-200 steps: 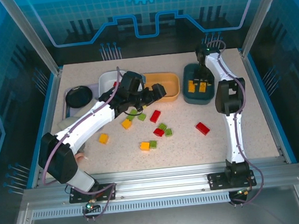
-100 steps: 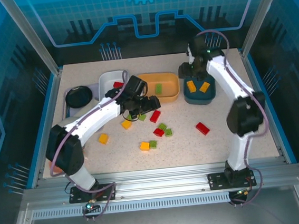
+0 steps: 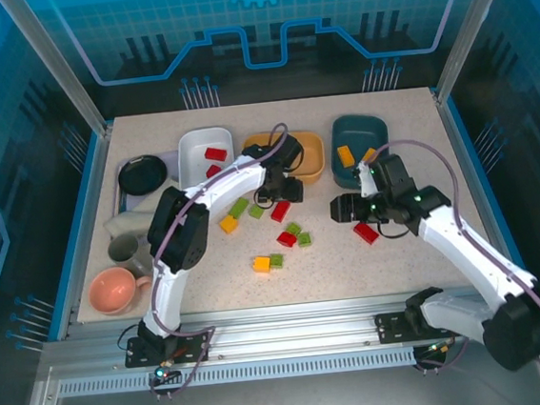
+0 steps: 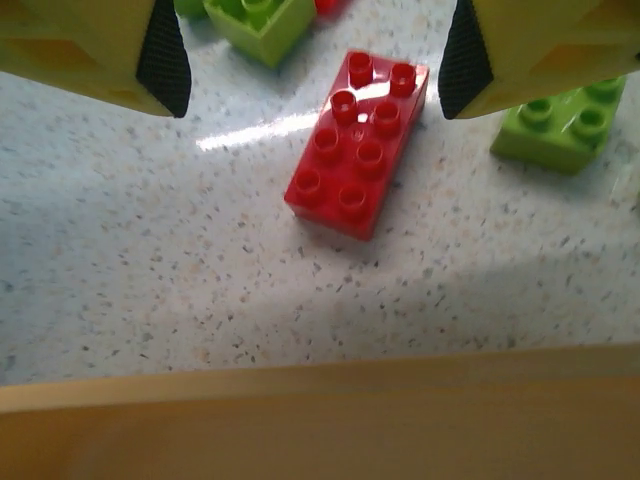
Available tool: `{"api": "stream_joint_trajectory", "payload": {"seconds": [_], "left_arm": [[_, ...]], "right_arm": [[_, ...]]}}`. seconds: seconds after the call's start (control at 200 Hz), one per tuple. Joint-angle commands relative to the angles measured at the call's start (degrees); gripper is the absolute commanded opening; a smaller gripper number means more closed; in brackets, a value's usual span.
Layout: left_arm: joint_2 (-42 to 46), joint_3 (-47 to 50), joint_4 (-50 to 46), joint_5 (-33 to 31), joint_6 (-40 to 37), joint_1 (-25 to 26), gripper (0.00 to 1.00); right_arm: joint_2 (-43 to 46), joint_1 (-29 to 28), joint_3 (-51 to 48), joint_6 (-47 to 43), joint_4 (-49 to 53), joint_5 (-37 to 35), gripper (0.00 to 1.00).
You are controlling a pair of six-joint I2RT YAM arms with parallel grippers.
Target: Sort the legos into containers by color
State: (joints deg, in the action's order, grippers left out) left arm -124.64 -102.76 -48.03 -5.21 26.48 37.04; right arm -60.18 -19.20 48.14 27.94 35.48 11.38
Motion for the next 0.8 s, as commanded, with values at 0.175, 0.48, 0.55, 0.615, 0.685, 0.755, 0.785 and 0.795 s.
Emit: {"api": "stream_joint_trajectory", "payload": {"seconds": [0.175,0.48,0.55,0.615,0.685,0.755,0.785,0.795], "left_arm": [[-5.13,-1.7,-4.8,-5.07,-2.73,1.01,0.63],[-1.21,1.43,-2.16,-7.95,-1.66,1.9,0.32],[2.45,1.31,-2.6,-9.27,-0.9,1.34,0.32],[6.0,1.41,-3.22,-8.48,0.22,-0.39,0.32],[9.56,1.94,-3.91,-7.59,1.15,-3.32,0.32],[11.77,2.21,-4.54,-6.56,1.47,-7.04,0.33],[12.19,2.09,-4.97,-6.1,1.47,-8.88,0.33],[12.26,2.1,-5.08,-5.99,1.4,-9.5,0.33]], "right_arm": [[6.35,-0.46,-3.67,4.73,-1.67,2.75,0.73],[2.9,-0.48,-0.82,3.04,-2.95,3.7,0.72],[1.54,-0.69,0.95,1.53,-3.3,4.42,0.72],[0.12,-1.65,3.22,-0.34,-4.04,5.0,0.72],[-1.32,-4.08,5.79,-1.93,-5.37,4.33,0.72],[-2.85,-6.41,6.67,-1.98,-9.74,4.63,0.72],[-3.72,-7.43,6.94,-1.57,-12.13,4.74,0.72],[-4.07,-7.72,7.07,-1.33,-13.01,4.74,0.73]]}}
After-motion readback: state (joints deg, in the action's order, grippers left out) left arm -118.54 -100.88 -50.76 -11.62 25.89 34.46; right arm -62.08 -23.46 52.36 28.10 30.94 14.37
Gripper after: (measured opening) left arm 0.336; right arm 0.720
